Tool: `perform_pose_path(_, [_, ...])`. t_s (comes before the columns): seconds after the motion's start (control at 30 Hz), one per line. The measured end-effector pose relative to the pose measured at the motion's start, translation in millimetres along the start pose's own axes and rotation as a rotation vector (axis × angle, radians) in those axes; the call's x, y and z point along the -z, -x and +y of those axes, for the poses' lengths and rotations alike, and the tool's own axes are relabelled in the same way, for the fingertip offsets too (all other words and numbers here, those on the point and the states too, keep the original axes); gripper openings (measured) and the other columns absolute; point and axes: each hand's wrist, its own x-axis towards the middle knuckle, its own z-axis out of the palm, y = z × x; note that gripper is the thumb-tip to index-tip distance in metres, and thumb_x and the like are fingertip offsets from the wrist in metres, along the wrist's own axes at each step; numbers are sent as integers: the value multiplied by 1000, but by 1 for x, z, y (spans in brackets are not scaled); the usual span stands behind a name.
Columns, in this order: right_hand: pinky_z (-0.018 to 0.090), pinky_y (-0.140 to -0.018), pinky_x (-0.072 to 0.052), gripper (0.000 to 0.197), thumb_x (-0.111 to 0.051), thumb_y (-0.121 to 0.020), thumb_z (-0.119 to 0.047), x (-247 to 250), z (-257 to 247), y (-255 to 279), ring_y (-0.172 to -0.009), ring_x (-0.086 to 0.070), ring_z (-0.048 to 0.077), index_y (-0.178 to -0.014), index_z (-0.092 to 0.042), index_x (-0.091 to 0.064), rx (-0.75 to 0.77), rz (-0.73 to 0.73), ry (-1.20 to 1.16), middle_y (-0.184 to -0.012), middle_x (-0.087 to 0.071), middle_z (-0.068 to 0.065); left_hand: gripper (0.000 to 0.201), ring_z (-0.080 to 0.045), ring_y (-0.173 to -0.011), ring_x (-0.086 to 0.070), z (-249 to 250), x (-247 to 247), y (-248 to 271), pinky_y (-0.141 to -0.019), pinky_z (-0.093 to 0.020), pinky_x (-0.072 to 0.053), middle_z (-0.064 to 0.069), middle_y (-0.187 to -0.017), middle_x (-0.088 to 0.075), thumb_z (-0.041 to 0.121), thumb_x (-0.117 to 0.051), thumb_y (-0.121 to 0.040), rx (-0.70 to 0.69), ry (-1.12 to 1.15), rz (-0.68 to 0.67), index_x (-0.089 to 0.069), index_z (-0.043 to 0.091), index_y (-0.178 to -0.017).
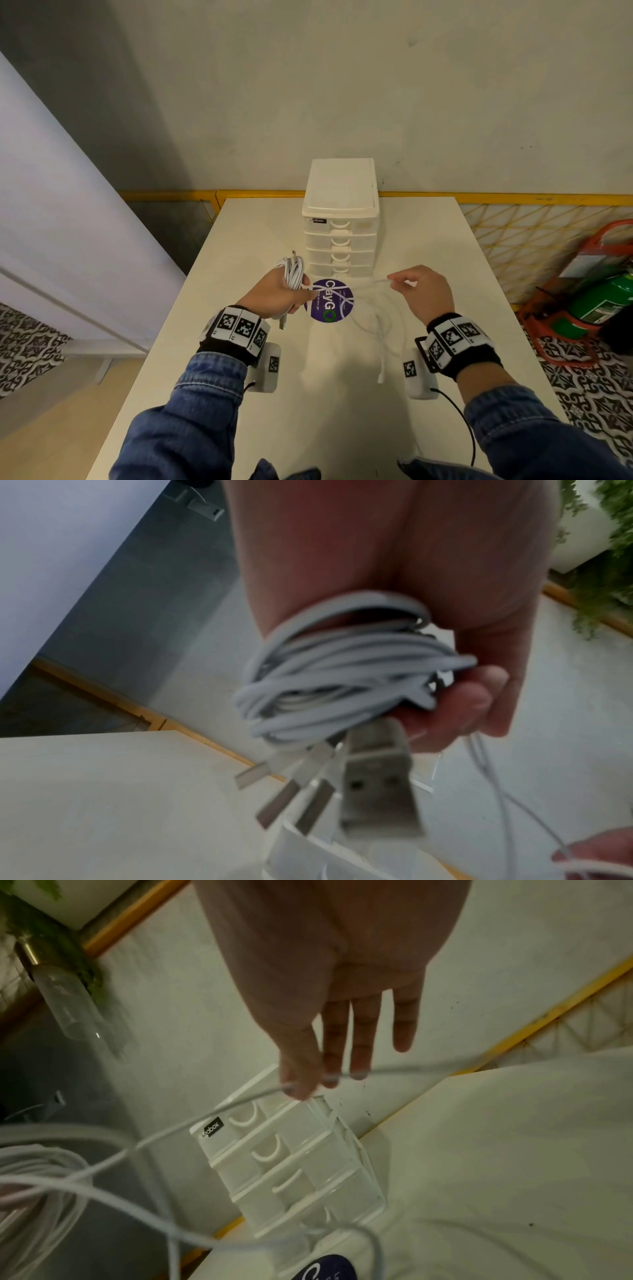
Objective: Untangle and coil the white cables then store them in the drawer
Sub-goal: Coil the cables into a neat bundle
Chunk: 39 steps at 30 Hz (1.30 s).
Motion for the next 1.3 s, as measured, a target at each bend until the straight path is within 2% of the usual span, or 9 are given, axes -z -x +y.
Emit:
perform_pose_path(0.13, [15,-97,-33,48,-47,-79,11,-2,-19,4,-116,-53,22,-116,-14,-63,197,-54,-56,-122,-59,7,13,-11,-39,-42,4,-4,0,-45,-21,-38,-10,-53,-49,11,-65,-86,-53,-7,-41,-52,6,-83])
perform_pose_path(0.33, [18,-102,-39,61,-58,-83,-13,-27,-69,20,-114,-54,9,-139,-28,-38,442,-465,-133,-129,-58,-5,16,-8,-37,-43,22,-18,1,-43,-18,-39,5,-42,-49,11,-64,-89,-216,61,-98,-57,5,-75])
perform_pose_path(0.43, [42,-96,-42,46,-53,-80,-41,-36,-59,17,-93,-61,18,-125,-30,-53,432,-410,81,-98,-70,-3,13,-7,-36,-43,23,-14,2,-44,-18,-39,5,-41,-50,10,-66,-87,-221,97,-13,-55,7,-80])
perform_pose_path(0.6, [50,-115,-3,41,-35,-86,-55,-25,-48,6,-105,-50,15,-91,-28,-66,462,-260,418,-90,-61,-11,23,-13,-40,-44,15,-12,3,-45,-20,-39,-10,-53,-51,22,-72,-81,-83,-98,-164,-58,4,-78])
perform_pose_path(0.8, [53,-113,7,8,-57,-87,-20,-8,-51,-9,-124,-46,21,-88,-24,-63,637,-76,538,-102,-66,-8,32,-10,-32,-32,18,-34,10,-43,-24,-27,5,-36,-38,7,-61,-85,59,5,-320,-42,12,-60])
perform_pose_path(0.97, [51,-114,-3,12,-46,-92,-20,-2,-31,-14,-123,-42,19,-98,-20,-57,465,-129,543,-116,-57,-3,55,-10,-31,-30,33,-29,18,-42,-26,-21,7,-34,-39,7,-53,-93,-44,216,-460,-54,19,-40])
perform_pose_path(1.07, [44,-107,-25,33,-33,-94,-31,-16,-26,-8,-124,-44,22,-111,-16,-57,357,-244,479,-126,-55,0,48,-10,-30,-29,50,-30,20,-40,-23,-23,6,-35,-36,13,-52,-92,-145,348,-538,-56,20,-45])
perform_pose_path(1.17, [39,-86,-41,29,-38,-93,-30,-27,-22,1,-105,-54,29,-96,-12,-61,280,-317,343,-104,-63,6,40,-10,-28,-31,58,-29,19,-37,-20,-24,7,-35,-37,21,-47,-93,-273,537,-546,-57,18,-54])
perform_pose_path(1.3, [34,-74,-30,24,-42,-95,-24,-35,-38,14,-82,-42,22,-71,-21,-39,281,-377,331,-68,-41,-10,35,-7,-30,-37,60,-28,9,-37,-16,-34,9,-38,-38,36,-59,-89,-391,891,-451,-46,12,-67])
